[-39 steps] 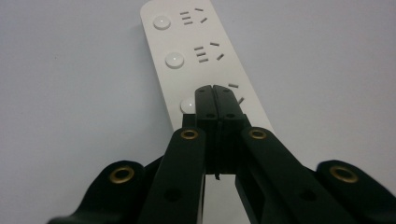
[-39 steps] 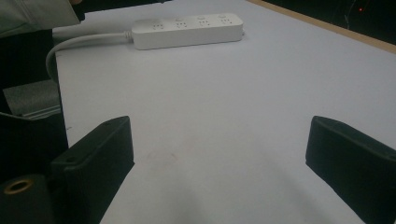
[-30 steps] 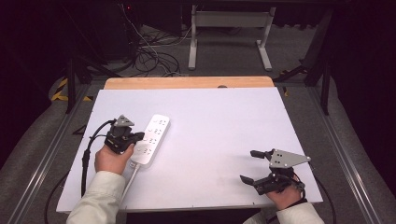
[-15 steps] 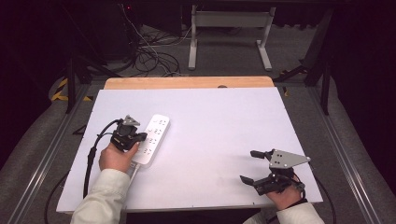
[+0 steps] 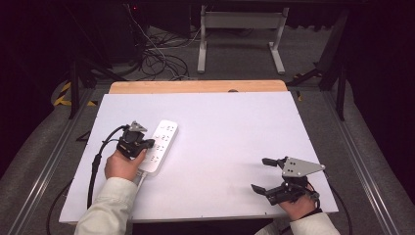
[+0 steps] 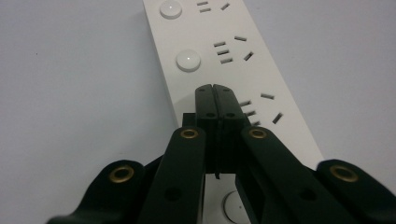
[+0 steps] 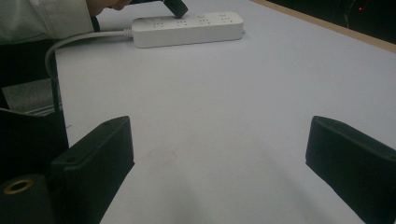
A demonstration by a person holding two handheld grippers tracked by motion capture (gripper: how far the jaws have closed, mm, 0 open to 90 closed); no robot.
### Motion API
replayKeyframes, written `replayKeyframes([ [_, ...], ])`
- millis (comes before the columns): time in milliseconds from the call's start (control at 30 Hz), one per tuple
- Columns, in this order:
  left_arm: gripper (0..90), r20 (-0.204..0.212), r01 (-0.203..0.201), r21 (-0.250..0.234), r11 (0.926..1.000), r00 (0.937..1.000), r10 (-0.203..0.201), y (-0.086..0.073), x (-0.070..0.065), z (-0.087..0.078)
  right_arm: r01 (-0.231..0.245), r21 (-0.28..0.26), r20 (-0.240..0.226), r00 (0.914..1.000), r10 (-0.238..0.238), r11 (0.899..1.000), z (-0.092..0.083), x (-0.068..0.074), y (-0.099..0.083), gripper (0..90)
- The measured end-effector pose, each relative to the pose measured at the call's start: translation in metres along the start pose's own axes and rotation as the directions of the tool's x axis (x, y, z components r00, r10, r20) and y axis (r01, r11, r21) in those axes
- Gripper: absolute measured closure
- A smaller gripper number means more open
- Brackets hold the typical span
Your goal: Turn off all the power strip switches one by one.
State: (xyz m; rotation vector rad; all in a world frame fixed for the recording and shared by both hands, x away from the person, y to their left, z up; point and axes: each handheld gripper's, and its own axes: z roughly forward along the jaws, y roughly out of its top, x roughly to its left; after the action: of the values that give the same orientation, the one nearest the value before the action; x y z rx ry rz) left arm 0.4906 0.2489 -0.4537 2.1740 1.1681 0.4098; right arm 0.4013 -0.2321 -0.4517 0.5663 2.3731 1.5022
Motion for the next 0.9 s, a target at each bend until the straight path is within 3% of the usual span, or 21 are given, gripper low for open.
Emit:
replayKeyframes([
  [100,90.0,0.005,0.008,-0.010,0.9999,1.0000,-0.008,-0.001,0.000,0.001,0.000,0.000,-0.001,1.0000,0.000,1.000,0.000,0.000,0.000,8.1],
  [333,90.0,-0.021,-0.023,-0.001,0.9997,0.9995,0.023,0.002,-0.005,0.003,0.005,0.000,0.000,1.0000,-0.005,1.000,0.000,0.001,0.000,8.0],
  [800,90.0,-0.034,-0.014,-0.004,0.9999,0.9993,0.014,0.001,-0.006,0.002,0.003,-0.003,-0.001,1.0000,-0.003,1.000,-0.002,0.001,0.000,8.1],
  [900,90.0,-0.058,-0.033,-0.003,0.9995,0.9978,0.032,0.001,-0.010,0.003,0.005,-0.001,-0.005,1.0000,-0.005,1.000,-0.001,0.001,0.000,8.1],
])
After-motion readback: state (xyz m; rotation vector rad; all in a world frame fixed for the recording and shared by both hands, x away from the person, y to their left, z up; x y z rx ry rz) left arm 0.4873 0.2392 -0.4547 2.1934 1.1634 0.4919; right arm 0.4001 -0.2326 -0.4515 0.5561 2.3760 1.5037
